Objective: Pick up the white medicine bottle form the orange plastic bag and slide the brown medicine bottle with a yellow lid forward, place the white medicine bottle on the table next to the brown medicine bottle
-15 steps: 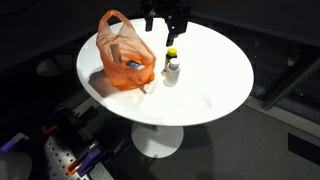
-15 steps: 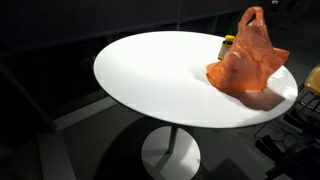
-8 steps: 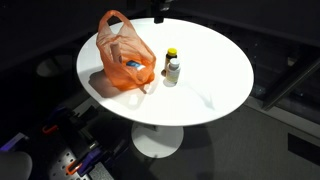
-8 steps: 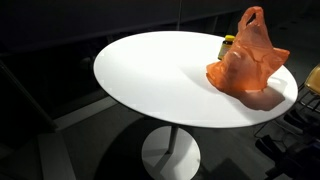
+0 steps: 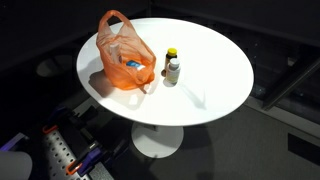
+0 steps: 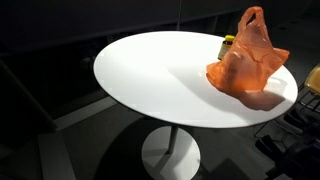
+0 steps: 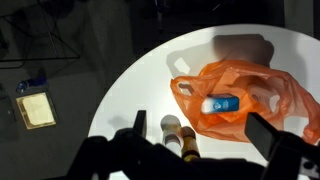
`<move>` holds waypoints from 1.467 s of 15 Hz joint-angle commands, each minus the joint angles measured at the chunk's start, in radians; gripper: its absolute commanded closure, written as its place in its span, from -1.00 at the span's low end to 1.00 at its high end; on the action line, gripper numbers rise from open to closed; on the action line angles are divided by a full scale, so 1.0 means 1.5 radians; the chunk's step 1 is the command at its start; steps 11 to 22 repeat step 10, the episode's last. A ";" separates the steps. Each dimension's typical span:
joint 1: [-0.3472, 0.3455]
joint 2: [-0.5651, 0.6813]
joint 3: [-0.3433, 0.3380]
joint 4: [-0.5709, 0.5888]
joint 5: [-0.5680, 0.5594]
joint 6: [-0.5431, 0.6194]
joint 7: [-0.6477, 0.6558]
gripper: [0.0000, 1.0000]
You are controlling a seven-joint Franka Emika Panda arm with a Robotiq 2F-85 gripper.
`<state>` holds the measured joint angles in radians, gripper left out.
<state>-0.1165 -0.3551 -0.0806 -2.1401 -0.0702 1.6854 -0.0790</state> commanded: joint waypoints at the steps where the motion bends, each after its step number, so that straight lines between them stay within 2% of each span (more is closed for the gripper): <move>1: 0.011 -0.022 0.010 -0.005 -0.009 -0.017 0.027 -1.00; 22: 0.012 -0.009 -0.001 -0.002 -0.002 -0.006 0.011 -1.00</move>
